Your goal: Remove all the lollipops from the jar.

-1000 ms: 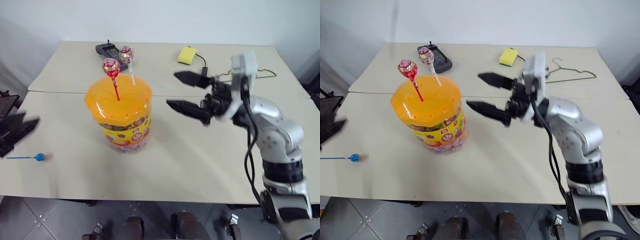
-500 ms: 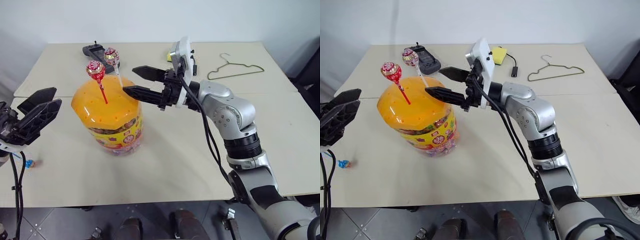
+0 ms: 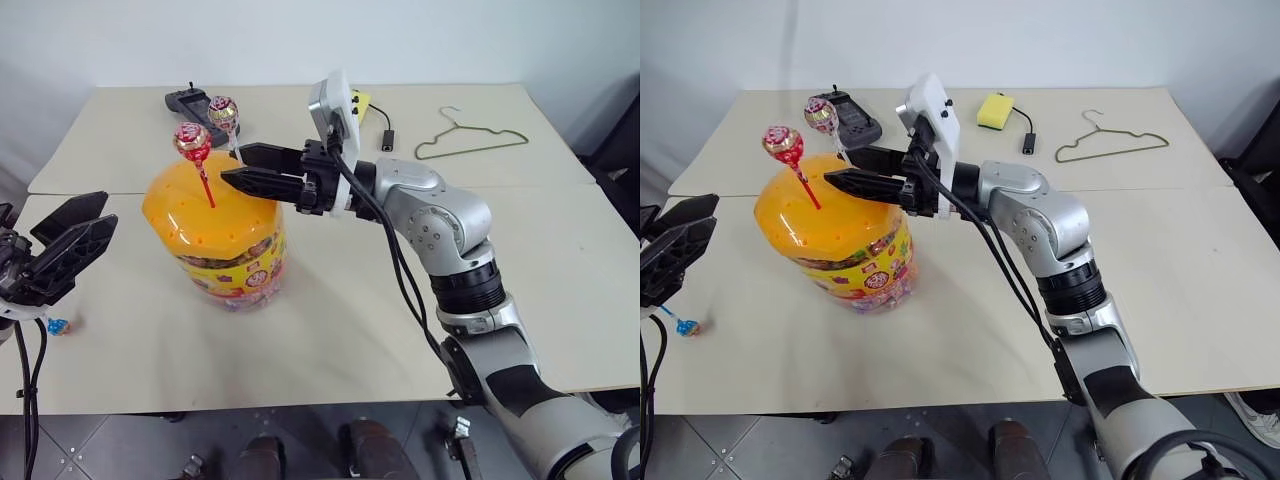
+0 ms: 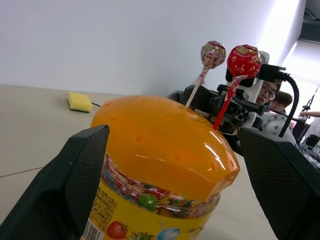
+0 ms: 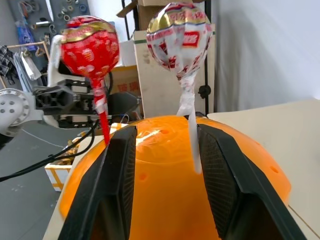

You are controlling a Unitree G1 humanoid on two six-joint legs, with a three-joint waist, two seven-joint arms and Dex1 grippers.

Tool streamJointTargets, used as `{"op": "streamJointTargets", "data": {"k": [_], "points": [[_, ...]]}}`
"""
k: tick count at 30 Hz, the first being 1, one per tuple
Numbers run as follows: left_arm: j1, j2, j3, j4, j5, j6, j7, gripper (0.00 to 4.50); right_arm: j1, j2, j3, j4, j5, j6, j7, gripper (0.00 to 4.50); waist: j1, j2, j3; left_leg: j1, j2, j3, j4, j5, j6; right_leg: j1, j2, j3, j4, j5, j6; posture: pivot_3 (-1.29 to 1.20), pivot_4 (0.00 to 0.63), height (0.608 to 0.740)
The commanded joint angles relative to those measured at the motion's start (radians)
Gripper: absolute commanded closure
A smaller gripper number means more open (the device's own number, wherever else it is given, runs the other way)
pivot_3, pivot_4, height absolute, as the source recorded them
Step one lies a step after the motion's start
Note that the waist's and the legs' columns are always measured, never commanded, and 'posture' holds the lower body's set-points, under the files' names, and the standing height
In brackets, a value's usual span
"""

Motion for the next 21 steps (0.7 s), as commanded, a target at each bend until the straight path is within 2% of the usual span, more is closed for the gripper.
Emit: {"op": "streamJointTargets", "data": {"k": [1, 3, 7, 12, 17, 19, 21], "points": [[-0.002, -0.007, 0.048, -0.036, -0.05, -0.034, -0.01, 0.16, -0.04, 0.026, -0.011, 0.013, -0.018, -0.056, 0.02, 2.77, 0.001, 0.0, 0.0, 0.0, 0.0, 0.0, 0.0, 0.0, 0.0, 0.0, 0.0, 0.0, 0.0, 0.0, 0.0, 0.0, 0.15, 0.74], [-0.01, -0.008, 0.055, -0.038, -0.084, -0.034, -0.009, 0.16, -0.049, 0.036, -0.013, 0.042, -0.035, -0.084, 0.026, 3.19, 0.001, 0.0, 0.0, 0.0, 0.0, 0.0, 0.0, 0.0, 0.0, 0.0, 0.0, 0.0, 0.0, 0.0, 0.0, 0.0, 0.15, 0.74], [-0.039, -0.001, 0.077, -0.012, -0.143, -0.032, 0.012, 0.16, -0.059, 0.047, -0.025, 0.075, -0.046, -0.11, 0.033, 4.47, 0.001, 0.0, 0.0, 0.0, 0.0, 0.0, 0.0, 0.0, 0.0, 0.0, 0.0, 0.0, 0.0, 0.0, 0.0, 0.0, 0.15, 0.74], [-0.023, 0.028, 0.104, 0.025, -0.178, -0.009, -0.006, 0.16, -0.054, 0.061, -0.086, 0.072, 0.01, -0.178, 0.112, 4.47, -0.001, 0.0, 0.0, 0.0, 0.0, 0.0, -0.001, 0.0, 0.0, -0.001, 0.0, 0.0, 0.0, 0.0, 0.0, 0.0, 0.15, 0.74], [-0.002, 0.06, 0.083, 0.028, -0.187, 0.029, -0.053, 0.16, -0.104, 0.03, -0.268, 0.133, 0.123, -0.205, 0.109, 4.47, 0.001, 0.0, 0.0, 0.0, 0.0, 0.0, -0.001, 0.0, 0.0, 0.0, -0.001, -0.002, -0.001, 0.0, 0.0, 0.0, 0.15, 0.74], [0.02, 0.082, 0.076, 0.021, -0.173, 0.047, -0.081, 0.16, -0.109, -0.041, -0.316, 0.143, 0.153, -0.146, 0.105, 4.47, 0.006, 0.0, 0.0, 0.0, 0.0, 0.0, 0.0, 0.0, 0.0, 0.001, -0.001, -0.002, -0.001, 0.0, 0.0, 0.0, 0.15, 0.74], [0.086, 0.137, 0.064, 0.002, -0.091, 0.054, -0.149, 0.16, -0.057, -0.218, -0.286, 0.126, 0.114, -0.023, 0.156, 4.47, 0.012, 0.0, 0.0, 0.0, 0.0, -0.001, 0.0, 0.0, 0.0, 0.002, -0.001, -0.003, -0.001, 0.0, 0.0, 0.0, 0.15, 0.74]]}}
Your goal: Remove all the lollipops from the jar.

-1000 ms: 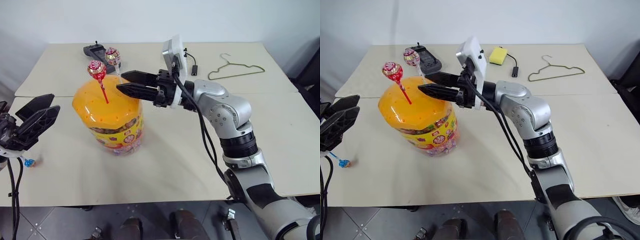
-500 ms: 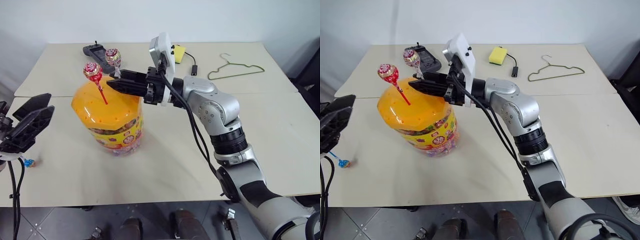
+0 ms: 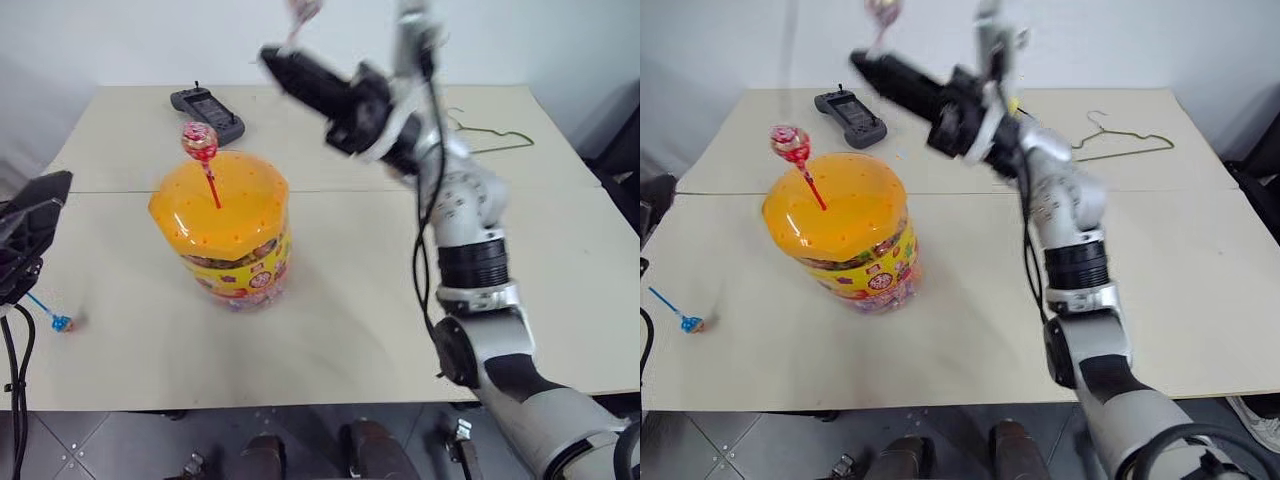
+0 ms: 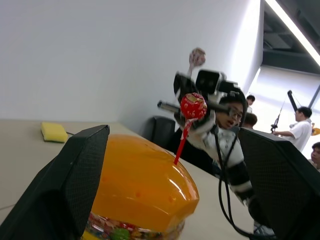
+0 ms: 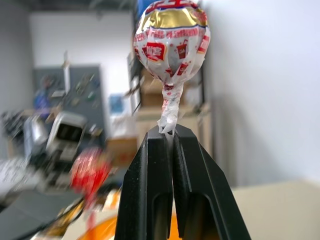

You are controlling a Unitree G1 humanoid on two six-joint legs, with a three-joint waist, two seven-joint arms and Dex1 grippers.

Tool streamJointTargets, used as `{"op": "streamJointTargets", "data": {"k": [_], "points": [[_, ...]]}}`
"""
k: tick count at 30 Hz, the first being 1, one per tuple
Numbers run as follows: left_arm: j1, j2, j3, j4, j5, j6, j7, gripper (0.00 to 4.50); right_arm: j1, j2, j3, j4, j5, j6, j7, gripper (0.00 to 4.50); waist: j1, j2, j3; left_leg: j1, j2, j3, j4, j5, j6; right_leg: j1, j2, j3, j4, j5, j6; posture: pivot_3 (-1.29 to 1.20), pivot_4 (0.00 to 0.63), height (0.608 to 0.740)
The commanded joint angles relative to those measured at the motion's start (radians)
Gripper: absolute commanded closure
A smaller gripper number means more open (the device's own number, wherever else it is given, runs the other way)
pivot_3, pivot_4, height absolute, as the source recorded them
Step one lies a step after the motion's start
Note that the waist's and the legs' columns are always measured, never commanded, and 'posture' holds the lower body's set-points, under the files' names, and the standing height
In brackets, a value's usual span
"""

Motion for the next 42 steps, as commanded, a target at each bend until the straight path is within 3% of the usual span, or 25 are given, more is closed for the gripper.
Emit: {"op": "streamJointTargets", "data": {"k": [1, 4, 8, 11, 16, 17, 21, 23, 28, 35, 42], "points": [[0.084, 0.082, 0.002, -0.04, 0.098, 0.008, -0.101, 0.16, 0.065, -0.24, 0.022, -0.038, -0.037, 0.168, 0.076, 4.47, 0.008, 0.0, 0.0, 0.0, 0.0, 0.0, -0.001, 0.0, 0.0, 0.001, 0.0, 0.0, -0.001, 0.0, 0.0, 0.0, 0.15, 0.74], [0.152, 0.111, 0.007, -0.05, 0.155, -0.001, -0.179, 0.16, 0.243, -0.518, 0.161, -0.071, -0.2, 0.215, 0.143, 4.47, 0.025, 0.0, 0.0, 0.0, -0.001, 0.001, -0.005, -0.001, 0.001, 0.0, -0.001, 0.001, -0.007, 0.0, 0.0, 0.0, 0.15, 0.74], [0.175, 0.113, -0.01, -0.073, 0.213, -0.043, -0.247, 0.16, 0.448, -0.715, 0.257, -0.05, -0.389, 0.114, 0.15, 4.47, 0.023, 0.007, 0.004, -0.003, -0.001, 0.003, -0.008, -0.001, 0.003, -0.003, 0.0, 0.002, -0.01, 0.0, 0.0, 0.0, 0.15, 0.74], [0.171, 0.102, -0.021, -0.09, 0.214, -0.033, -0.224, 0.16, 0.565, -0.786, 0.31, 0.013, -0.524, -0.067, 0.164, 4.47, 0.017, 0.011, 0.007, -0.004, -0.001, 0.008, -0.008, -0.002, 0.003, -0.005, 0.0, 0.004, -0.009, 0.0, 0.0, 0.0, 0.15, 0.74], [0.161, 0.095, -0.009, -0.092, 0.177, -0.004, -0.213, 0.16, 0.623, -0.804, 0.325, 0.101, -0.608, -0.221, 0.2, 4.47, 0.016, 0.011, 0.007, 0.003, 0.001, 0.014, -0.003, -0.002, 0.005, 0.001, 0.0, 0.006, -0.007, 0.0, 0.0, 0.0, 0.15, 0.74], [0.18, 0.097, -0.01, -0.106, 0.196, -0.013, -0.24, 0.16, 0.627, -0.797, 0.317, 0.12, -0.61, -0.229, 0.199, 4.47, 0.019, 0.011, 0.007, 0.003, 0.001, 0.014, -0.001, -0.003, 0.005, 0.002, 0.0, 0.006, -0.007, 0.0, 0.0, 0.0, 0.15, 0.74], [0.168, 0.072, 0.008, -0.106, 0.185, -0.025, -0.207, 0.16, 0.618, -0.767, 0.259, 0.157, -0.543, -0.315, 0.282, 3.6, 0.031, 0.01, 0.006, 0.002, 0.001, 0.013, 0.005, -0.003, 0.006, 0.005, 0.0, 0.006, -0.008, 0.001, 0.0, 0.0, 0.15, 0.74], [0.16, 0.041, 0.042, -0.096, 0.163, -0.031, -0.169, 0.16, 0.588, -0.72, 0.173, 0.115, -0.406, -0.383, 0.4, 2.95, 0.034, 0.01, 0.007, 0.002, 0.001, 0.013, 0.006, -0.004, 0.007, 0.005, 0.0, 0.006, -0.008, 0.001, 0.0, 0.0, 0.15, 0.74], [0.172, -0.034, 0.124, -0.044, 0.149, -0.056, -0.106, 0.16, 0.49, -0.634, 0.108, 0.032, -0.281, -0.418, 0.488, 1.36, 0.022, 0.015, 0.009, 0.001, 0.001, 0.014, 0.006, -0.004, 0.006, 0.002, 0.0, 0.006, -0.006, 0.002, 0.002, 0.0, 0.15, 0.74], [0.174, -0.091, 0.182, 0.053, 0.159, -0.101, -0.04, 0.16, 0.275, -0.346, 0.113, -0.281, 0.04, -0.053, 0.278, 1.36, 0.019, 0.015, 0.009, 0.001, 0.004, 0.013, 0.006, -0.005, 0.004, 0.0, 0.001, 0.003, -0.001, 0.002, 0.001, 0.0, 0.15, 0.74], [0.126, -0.062, 0.097, 0.035, 0.116, -0.077, -0.072, 0.16, 0.118, -0.125, 0.252, -0.283, -0.045, 0.023, 0.133, 1.36, 0.038, 0.01, 0.007, 0.0, 0.002, 0.007, 0.007, -0.005, 0.003, 0.001, -0.002, -0.002, -0.002, 0.002, 0.001, 0.0, 0.15, 0.74]]}}
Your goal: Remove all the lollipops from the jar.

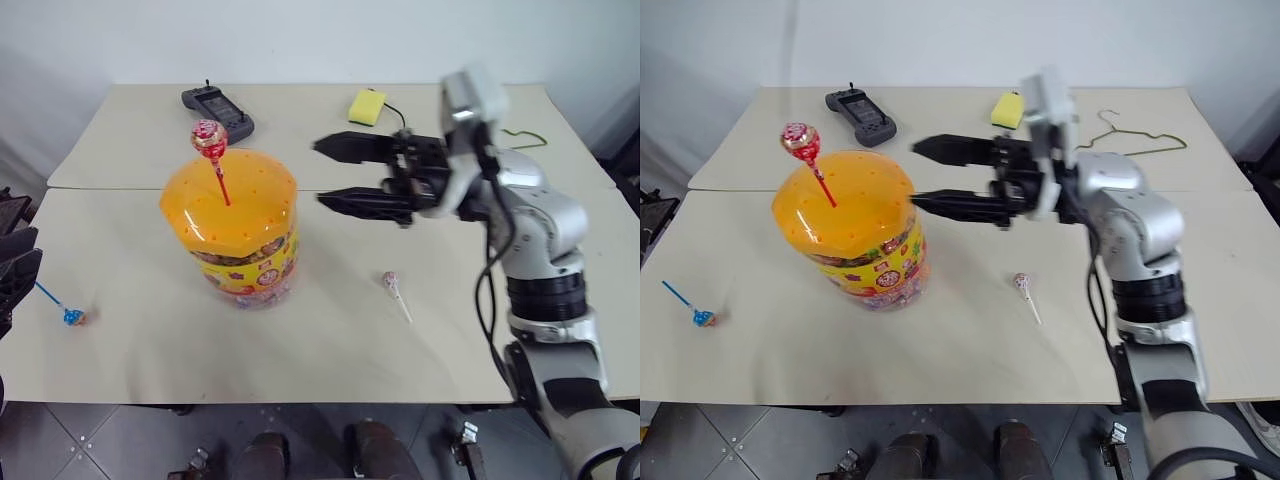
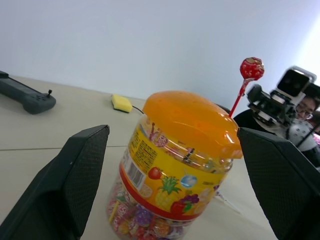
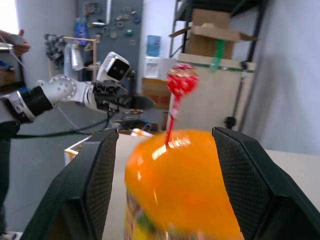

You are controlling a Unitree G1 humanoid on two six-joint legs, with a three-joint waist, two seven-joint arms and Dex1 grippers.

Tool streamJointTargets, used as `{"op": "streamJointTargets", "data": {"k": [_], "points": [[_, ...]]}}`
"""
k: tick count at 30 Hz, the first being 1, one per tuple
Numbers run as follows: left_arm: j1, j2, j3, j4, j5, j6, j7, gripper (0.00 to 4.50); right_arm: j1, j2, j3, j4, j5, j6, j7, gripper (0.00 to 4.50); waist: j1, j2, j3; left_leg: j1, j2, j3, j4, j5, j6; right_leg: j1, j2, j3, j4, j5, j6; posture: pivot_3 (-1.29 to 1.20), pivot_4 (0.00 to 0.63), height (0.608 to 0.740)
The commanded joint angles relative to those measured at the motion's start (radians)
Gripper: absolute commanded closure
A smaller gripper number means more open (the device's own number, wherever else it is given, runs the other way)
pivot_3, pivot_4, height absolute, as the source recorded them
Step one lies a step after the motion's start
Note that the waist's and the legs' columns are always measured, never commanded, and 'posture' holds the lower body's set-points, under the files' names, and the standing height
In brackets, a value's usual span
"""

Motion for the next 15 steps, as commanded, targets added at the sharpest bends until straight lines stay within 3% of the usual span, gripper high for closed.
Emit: {"op": "streamJointTargets", "data": {"k": [1, 12, 15], "points": [[-0.054, 0.026, -0.025, -0.033, -0.04, -0.004, -0.009, 0.16, -0.058, 0.07, 0.043, -0.016, -0.028, 0.025, -0.059, 1.36, 0.005, 0.0, 0.0, 0.0, 0.0, 0.0, 0.0, 0.0, 0.0, 0.0, 0.0, 0.0, 0.0, 0.0, 0.0, 0.0, 0.15, 0.74], [-0.095, 0.01, -0.063, -0.028, -0.04, -0.009, -0.02, 0.16, -0.103, 0.243, 0.144, 0.019, -0.13, 0.085, -0.192, 1.36, -0.038, 0.0, 0.0, 0.0, 0.0, -0.001, -0.001, 0.001, -0.001, -0.002, 0.0, -0.002, 0.003, 0.0, 0.0, 0.0, 0.15, 0.74], [-0.09, 0.007, -0.06, -0.034, -0.043, -0.013, -0.023, 0.16, -0.111, 0.261, 0.147, 0.058, -0.165, 0.086, -0.219, 2.01, -0.044, 0.0, 0.0, 0.0, 0.0, -0.001, -0.002, 0.001, -0.002, -0.003, 0.001, -0.002, 0.004, 0.0, 0.0, 0.0, 0.15, 0.74]]}}
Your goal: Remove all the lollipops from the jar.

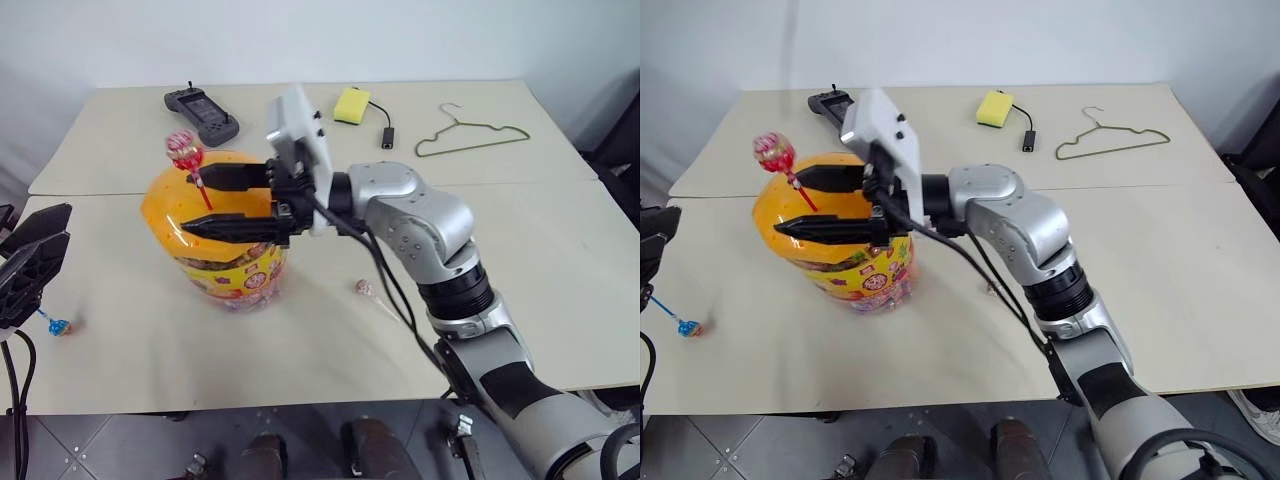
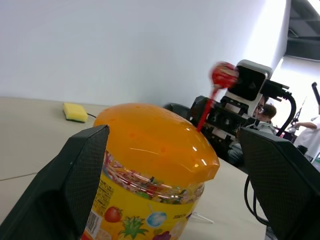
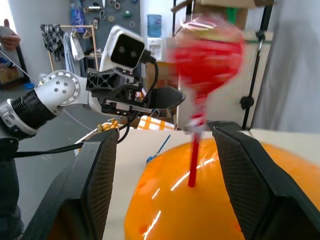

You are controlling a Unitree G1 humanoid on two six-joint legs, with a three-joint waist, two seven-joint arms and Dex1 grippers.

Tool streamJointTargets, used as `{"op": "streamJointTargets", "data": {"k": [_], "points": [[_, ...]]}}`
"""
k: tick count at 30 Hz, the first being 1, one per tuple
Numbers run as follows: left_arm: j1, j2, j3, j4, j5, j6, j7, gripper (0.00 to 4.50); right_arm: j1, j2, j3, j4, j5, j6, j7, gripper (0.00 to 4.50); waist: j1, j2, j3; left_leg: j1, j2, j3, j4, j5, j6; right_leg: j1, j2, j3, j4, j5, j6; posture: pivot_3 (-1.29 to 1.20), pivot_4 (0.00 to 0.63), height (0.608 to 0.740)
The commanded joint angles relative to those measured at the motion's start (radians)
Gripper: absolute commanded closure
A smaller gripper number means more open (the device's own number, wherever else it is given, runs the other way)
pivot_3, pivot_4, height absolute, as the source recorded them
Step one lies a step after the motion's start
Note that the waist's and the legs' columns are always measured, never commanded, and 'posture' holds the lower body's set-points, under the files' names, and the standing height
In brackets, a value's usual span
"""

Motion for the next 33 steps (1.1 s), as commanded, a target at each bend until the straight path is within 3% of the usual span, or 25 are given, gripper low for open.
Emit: {"op": "streamJointTargets", "data": {"k": [1, 3, 6, 11, 17, 20, 24, 27, 29, 30, 33], "points": [[0.007, -0.001, 0.018, -0.01, -0.014, -0.016, -0.01, 0.16, -0.031, 0.013, -0.012, 0.017, -0.029, -0.011, -0.014, 2.29, 0.0, 0.0, 0.0, 0.0, 0.0, 0.0, 0.0, 0.0, 0.0, 0.0, 0.0, 0.0, 0.0, 0.0, 0.0, 0.0, 0.15, 0.74], [0.007, -0.003, 0.018, -0.014, -0.016, -0.018, -0.008, 0.16, -0.034, 0.016, -0.017, 0.026, -0.024, -0.015, -0.001, 2.29, 0.001, 0.0, 0.0, 0.0, 0.0, 0.0, 0.0, 0.0, 0.0, 0.0, 0.0, 0.0, 0.0, 0.0, 0.0, 0.0, 0.15, 0.74], [0.009, -0.009, 0.02, -0.022, -0.021, -0.02, -0.007, 0.16, -0.038, 0.017, -0.026, 0.032, -0.019, -0.014, 0.009, 2.88, 0.001, 0.0, 0.0, 0.0, 0.0, 0.0, 0.0, 0.0, 0.0, 0.0, 0.0, 0.0, 0.0, 0.0, 0.0, 0.0, 0.15, 0.74], [0.013, -0.02, 0.019, -0.033, -0.023, -0.024, -0.004, 0.16, -0.052, 0.037, -0.073, 0.081, -0.008, -0.046, 0.007, 4.47, 0.001, 0.0, 0.0, 0.0, 0.0, 0.0, 0.0, 0.0, 0.0, 0.0, 0.0, 0.0, 0.0, 0.0, 0.0, 0.0, 0.15, 0.74], [-0.002, -0.025, 0.01, -0.063, -0.04, -0.025, -0.001, 0.16, -0.096, 0.076, -0.294, 0.143, 0.194, -0.101, 0.084, 4.47, 0.003, 0.0, 0.0, 0.0, 0.0, 0.0, 0.0, 0.0, 0.0, 0.001, 0.0, 0.0, -0.001, 0.0, 0.0, 0.0, 0.15, 0.74], [0.011, -0.012, -0.004, -0.112, -0.059, -0.006, -0.03, 0.16, -0.131, 0.02, -0.377, 0.17, 0.233, -0.091, 0.09, 4.47, 0.005, 0.0, 0.0, 0.0, 0.0, 0.0, 0.0, 0.0, 0.0, 0.001, 0.0, 0.0, -0.001, 0.0, 0.0, 0.0, 0.15, 0.74], [0.079, 0.046, -0.024, -0.174, -0.016, 0.01, -0.133, 0.16, -0.106, -0.22, -0.424, 0.142, 0.283, 0.102, 0.137, 4.47, 0.007, 0.0, 0.0, -0.001, 0.0, -0.001, 0.0, 0.0, 0.001, 0.002, 0.0, 0.0, -0.003, 0.0, 0.0, 0.0, 0.15, 0.74], [0.164, 0.093, -0.049, -0.207, 0.081, -0.02, -0.236, 0.16, 0.041, -0.534, -0.293, 0.116, 0.084, 0.103, 0.252, 4.47, 0.024, 0.0, 0.0, -0.001, -0.001, -0.001, -0.001, -0.001, 0.002, 0.003, -0.001, 0.0, -0.007, 0.0, 0.0, 0.0, 0.15, 0.74], [0.219, 0.088, -0.074, -0.216, 0.155, -0.072, -0.295, 0.16, 0.151, -0.707, -0.219, 0.136, -0.072, -0.023, 0.315, 4.47, 0.032, 0.001, 0.001, -0.001, -0.001, 0.001, -0.004, -0.002, 0.004, 0.003, -0.001, 0.001, -0.012, 0.0, 0.0, 0.0, 0.15, 0.74], [0.238, 0.08, -0.08, -0.22, 0.181, -0.097, -0.316, 0.16, 0.19, -0.762, -0.2, 0.142, -0.125, -0.076, 0.337, 4.47, 0.033, 0.002, 0.001, -0.002, -0.001, 0.003, -0.005, -0.002, 0.004, 0.002, -0.001, 0.002, -0.013, 0.0, 0.0, 0.0, 0.15, 0.74], [0.29, 0.069, -0.135, -0.21, 0.296, -0.193, -0.379, 0.16, 0.254, -0.898, -0.212, 0.219, -0.203, 0.033, 0.258, 4.47, 0.029, 0.008, 0.005, -0.002, -0.001, 0.01, -0.008, -0.002, 0.005, 0.0, 0.0, 0.005, -0.014, 0.0, 0.0, 0.0, 0.15, 0.74]]}}
